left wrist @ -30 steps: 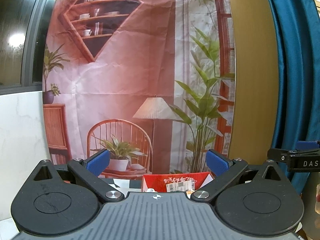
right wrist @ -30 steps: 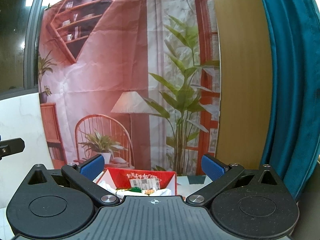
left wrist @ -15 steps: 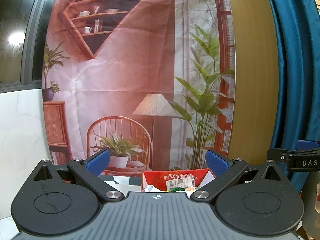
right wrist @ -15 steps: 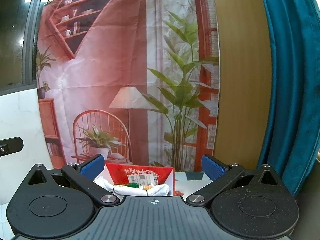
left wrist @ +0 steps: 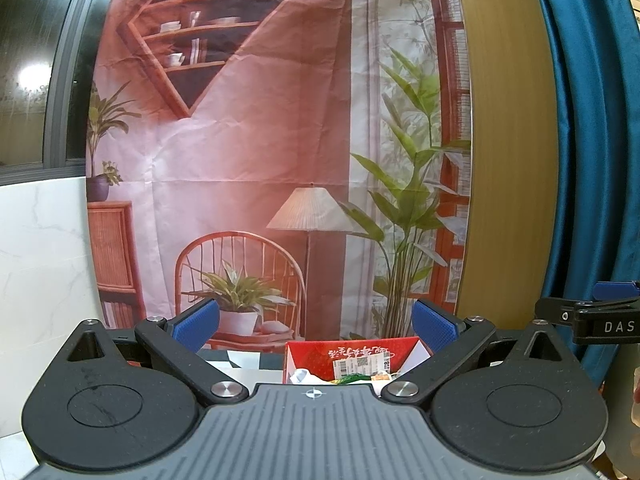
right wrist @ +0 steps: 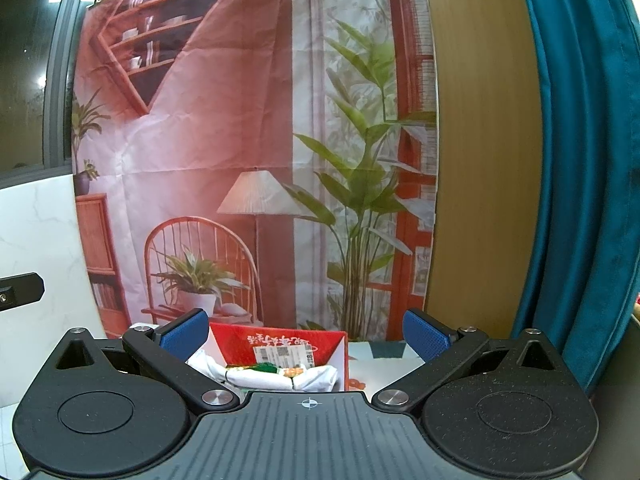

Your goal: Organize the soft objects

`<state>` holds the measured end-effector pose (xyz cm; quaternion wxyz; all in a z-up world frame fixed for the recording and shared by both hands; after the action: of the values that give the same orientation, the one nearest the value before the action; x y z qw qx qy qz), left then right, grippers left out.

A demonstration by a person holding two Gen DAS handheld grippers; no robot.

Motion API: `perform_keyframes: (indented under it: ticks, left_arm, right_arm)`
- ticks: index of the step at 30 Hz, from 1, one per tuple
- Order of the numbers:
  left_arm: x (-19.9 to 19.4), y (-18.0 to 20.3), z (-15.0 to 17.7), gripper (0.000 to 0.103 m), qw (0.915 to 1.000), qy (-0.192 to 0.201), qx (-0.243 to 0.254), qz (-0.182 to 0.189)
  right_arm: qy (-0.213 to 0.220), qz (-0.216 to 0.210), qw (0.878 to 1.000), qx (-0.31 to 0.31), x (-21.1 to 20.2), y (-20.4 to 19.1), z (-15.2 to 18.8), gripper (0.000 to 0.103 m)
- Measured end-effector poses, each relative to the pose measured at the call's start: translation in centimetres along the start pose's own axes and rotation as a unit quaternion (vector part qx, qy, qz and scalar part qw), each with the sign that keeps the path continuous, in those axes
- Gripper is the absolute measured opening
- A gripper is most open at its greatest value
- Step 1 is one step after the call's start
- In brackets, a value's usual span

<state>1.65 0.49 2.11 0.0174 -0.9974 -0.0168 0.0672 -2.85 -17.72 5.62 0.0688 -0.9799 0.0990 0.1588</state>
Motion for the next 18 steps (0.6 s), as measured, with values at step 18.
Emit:
perform_keyframes:
  ticks: [18]
  left_arm:
    - [-0.11, -0.15, 0.41, 0.103, 1.0, 0.001, -0.004, -0.002]
  right_arm:
    - [-0.001, 0.0, 1.0, 0.0, 0.01, -0.02, -0.07, 0.103]
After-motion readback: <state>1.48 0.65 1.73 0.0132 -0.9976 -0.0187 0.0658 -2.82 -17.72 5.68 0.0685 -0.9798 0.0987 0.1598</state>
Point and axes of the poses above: each gripper's, at about its wrist camera, not at the fingertips, and x roughly the way its jaws point, y to its right, z to its underside, the point moved 2 cm from there along x, roughly the way its jaws point, and after that the axes turned 9 degrees about -z, right-handed, at the moved point
